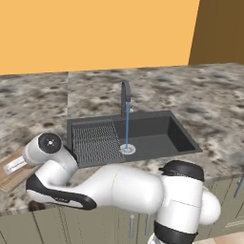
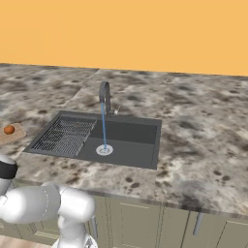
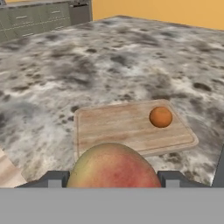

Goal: Pick the tangerine, peach from the sink and place them on the cutting board to airdry. Then turn off the sink faucet.

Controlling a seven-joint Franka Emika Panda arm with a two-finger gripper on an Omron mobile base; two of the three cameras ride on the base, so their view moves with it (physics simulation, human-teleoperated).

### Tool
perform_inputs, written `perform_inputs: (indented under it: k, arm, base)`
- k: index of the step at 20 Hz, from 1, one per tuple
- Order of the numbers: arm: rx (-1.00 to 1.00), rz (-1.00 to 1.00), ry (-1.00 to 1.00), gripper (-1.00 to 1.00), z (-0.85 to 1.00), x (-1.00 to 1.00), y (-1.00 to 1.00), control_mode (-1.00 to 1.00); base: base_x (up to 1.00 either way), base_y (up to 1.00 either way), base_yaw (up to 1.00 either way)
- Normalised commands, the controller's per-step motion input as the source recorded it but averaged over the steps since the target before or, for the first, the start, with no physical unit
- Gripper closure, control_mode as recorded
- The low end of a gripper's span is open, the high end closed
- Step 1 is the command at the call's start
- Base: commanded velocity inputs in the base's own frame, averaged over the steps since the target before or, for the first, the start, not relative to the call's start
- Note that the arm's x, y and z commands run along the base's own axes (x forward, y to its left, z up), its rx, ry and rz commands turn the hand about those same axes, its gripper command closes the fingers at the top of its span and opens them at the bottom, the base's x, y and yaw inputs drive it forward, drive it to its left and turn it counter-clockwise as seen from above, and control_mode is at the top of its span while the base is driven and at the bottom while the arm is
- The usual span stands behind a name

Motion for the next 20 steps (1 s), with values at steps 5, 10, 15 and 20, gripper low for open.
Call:
perform_inputs:
  k: [5, 10, 15, 20]
  arm:
    - [0.00, -0.04, 0.03, 1.00, -0.22, 0.22, 0.19, -1.00]
    - [0.00, -0.05, 0.04, 1.00, -0.26, 0.16, 0.17, -1.00]
    - [0.00, -0.05, 0.04, 1.00, -0.23, 0.18, 0.13, -1.00]
    - [0.01, -0.04, 0.06, 1.00, -0.17, 0.28, 0.10, -1.00]
  base:
    - [0.00, 0.00, 0.00]
    - [0.00, 0.00, 0.00]
    - [0.00, 0.00, 0.00]
    - [0.00, 0.00, 0.00]
